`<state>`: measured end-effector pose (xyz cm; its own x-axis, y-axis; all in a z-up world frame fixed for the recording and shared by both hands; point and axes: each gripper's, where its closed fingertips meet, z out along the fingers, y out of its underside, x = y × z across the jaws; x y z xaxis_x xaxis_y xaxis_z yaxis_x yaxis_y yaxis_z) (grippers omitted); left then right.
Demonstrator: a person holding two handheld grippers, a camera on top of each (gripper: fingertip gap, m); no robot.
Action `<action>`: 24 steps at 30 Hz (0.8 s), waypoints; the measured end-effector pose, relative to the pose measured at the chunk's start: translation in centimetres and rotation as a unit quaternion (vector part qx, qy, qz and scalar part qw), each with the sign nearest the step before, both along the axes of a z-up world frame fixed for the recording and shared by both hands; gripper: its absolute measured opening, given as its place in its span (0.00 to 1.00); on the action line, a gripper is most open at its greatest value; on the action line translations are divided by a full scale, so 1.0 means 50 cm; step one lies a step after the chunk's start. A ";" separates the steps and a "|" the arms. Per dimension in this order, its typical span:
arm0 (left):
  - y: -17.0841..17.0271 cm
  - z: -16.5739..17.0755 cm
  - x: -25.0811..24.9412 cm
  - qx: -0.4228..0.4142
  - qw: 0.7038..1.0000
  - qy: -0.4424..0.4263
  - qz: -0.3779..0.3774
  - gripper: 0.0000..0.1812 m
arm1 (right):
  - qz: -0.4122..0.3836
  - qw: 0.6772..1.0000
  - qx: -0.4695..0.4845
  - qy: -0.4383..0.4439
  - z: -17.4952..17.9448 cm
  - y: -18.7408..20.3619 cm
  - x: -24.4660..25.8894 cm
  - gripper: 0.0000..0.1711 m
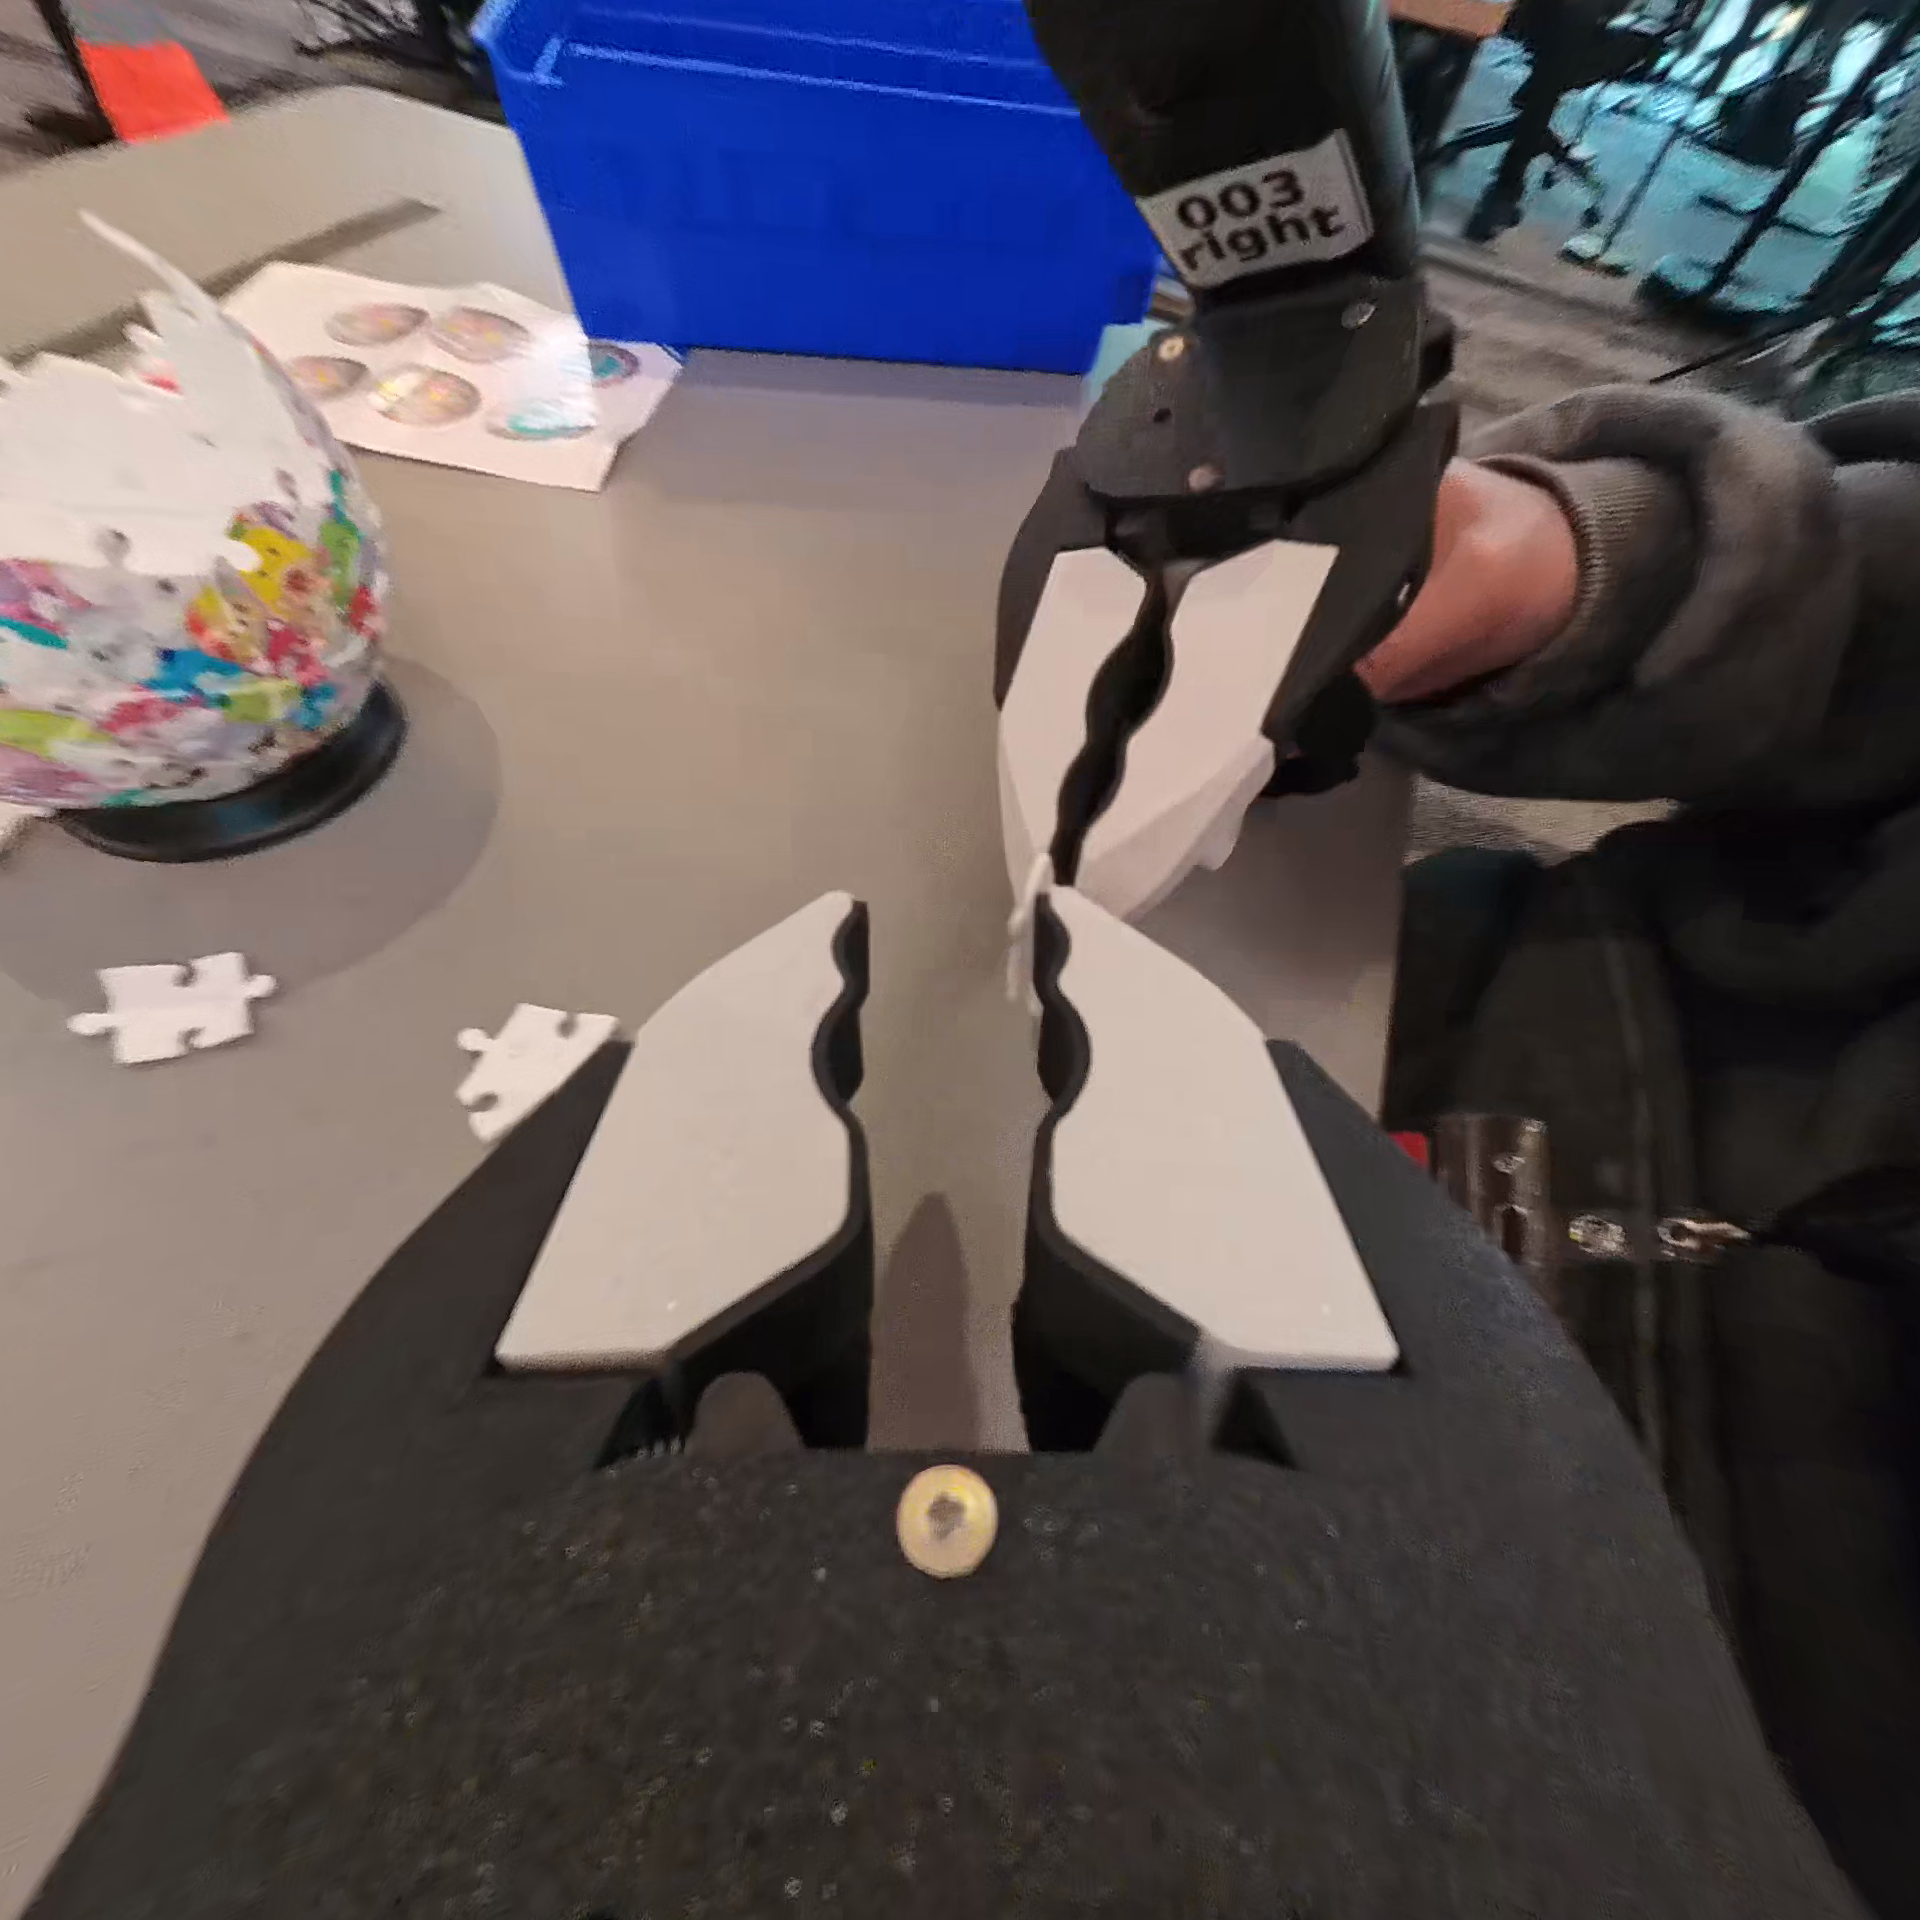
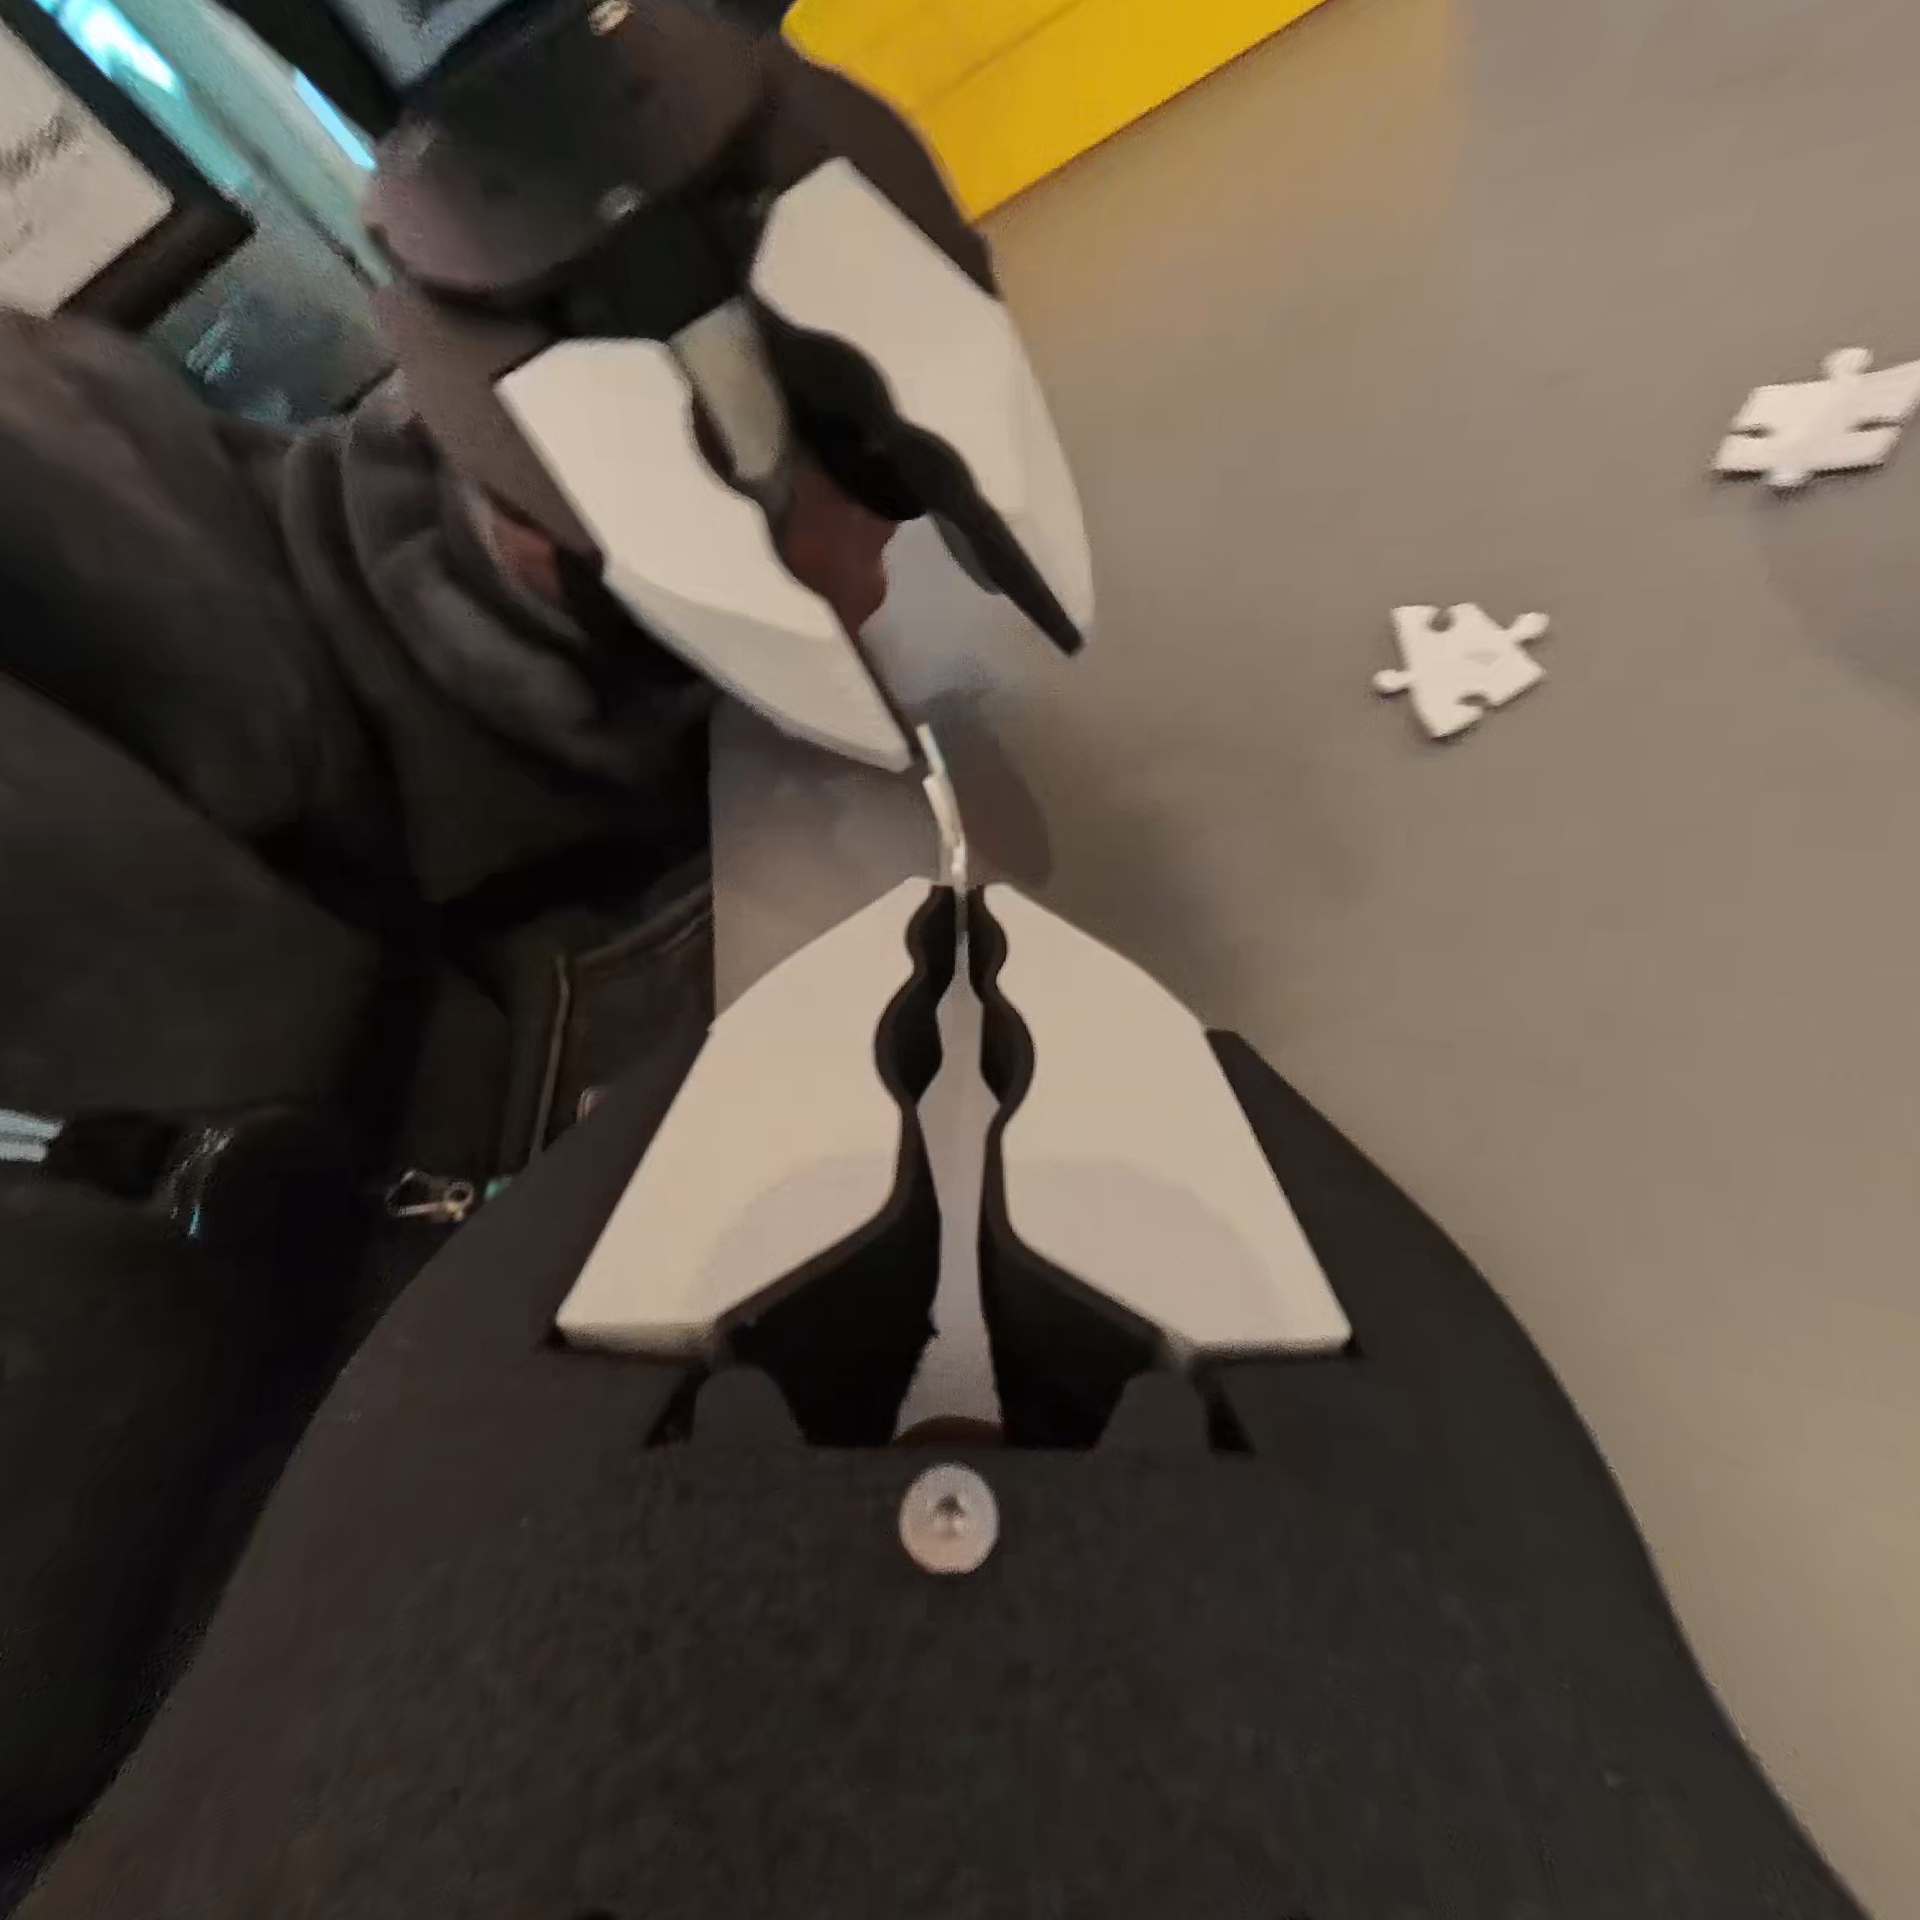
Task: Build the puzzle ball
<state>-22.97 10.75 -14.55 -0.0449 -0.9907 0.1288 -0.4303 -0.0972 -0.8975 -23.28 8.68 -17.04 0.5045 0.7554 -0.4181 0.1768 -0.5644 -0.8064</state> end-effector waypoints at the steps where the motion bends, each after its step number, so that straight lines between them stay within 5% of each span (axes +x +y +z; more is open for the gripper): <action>1: -0.009 -0.004 -0.001 -0.017 1.000 0.001 -0.016 0.14 | 0.011 1.000 0.002 -0.005 -0.001 -0.006 -0.005 0.01; 4: -0.030 -0.009 -0.005 -0.060 0.997 0.004 -0.052 0.01 | 0.003 1.000 0.001 0.008 0.004 -0.003 -0.001 0.01; 12: -0.033 -0.007 -0.011 -0.114 0.991 0.005 -0.064 0.01 | -0.008 0.995 -0.009 0.102 0.050 0.004 0.013 0.01; 19: -0.029 -0.011 -0.014 -0.108 0.993 0.014 -0.055 0.01 | -0.002 0.998 0.017 0.063 0.034 0.002 0.014 0.03; 24: -0.016 -0.025 -0.019 -0.061 0.997 0.040 -0.040 0.01 | 0.026 0.992 0.121 -0.030 0.062 0.020 0.017 0.11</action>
